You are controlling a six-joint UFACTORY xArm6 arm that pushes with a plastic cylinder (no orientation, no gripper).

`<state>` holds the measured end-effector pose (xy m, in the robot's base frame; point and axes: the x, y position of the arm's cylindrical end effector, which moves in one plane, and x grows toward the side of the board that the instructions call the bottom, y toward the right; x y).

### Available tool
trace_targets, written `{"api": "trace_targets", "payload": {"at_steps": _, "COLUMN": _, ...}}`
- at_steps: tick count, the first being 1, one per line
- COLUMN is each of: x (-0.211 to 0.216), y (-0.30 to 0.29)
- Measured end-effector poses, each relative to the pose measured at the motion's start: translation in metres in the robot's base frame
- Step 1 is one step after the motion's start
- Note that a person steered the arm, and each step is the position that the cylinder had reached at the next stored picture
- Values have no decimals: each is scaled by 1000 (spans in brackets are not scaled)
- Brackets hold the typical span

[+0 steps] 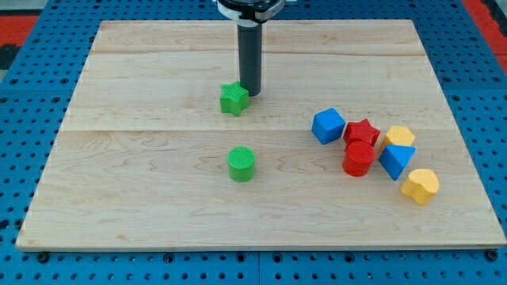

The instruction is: Push the green circle into the green star

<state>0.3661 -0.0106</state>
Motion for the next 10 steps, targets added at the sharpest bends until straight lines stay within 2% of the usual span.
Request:
{"api": "trace_targets", "payload": {"at_steps": 1, "x": 8, "y": 9}}
{"api": "trace_targets", "payload": {"at_steps": 3, "x": 76, "y": 13}}
{"api": "trace_targets", "payload": {"at_steps": 5, "x": 159, "y": 49}}
{"api": "trace_targets", "payload": {"at_steps": 6, "x": 185, "y": 34}}
{"api": "trace_targets", "payload": {"at_steps": 7, "x": 155, "y": -14}}
{"api": "trace_targets", "payload": {"at_steps": 8, "x": 105, "y": -35}}
{"api": "trace_targets", "payload": {"at_steps": 10, "x": 115, "y": -44}}
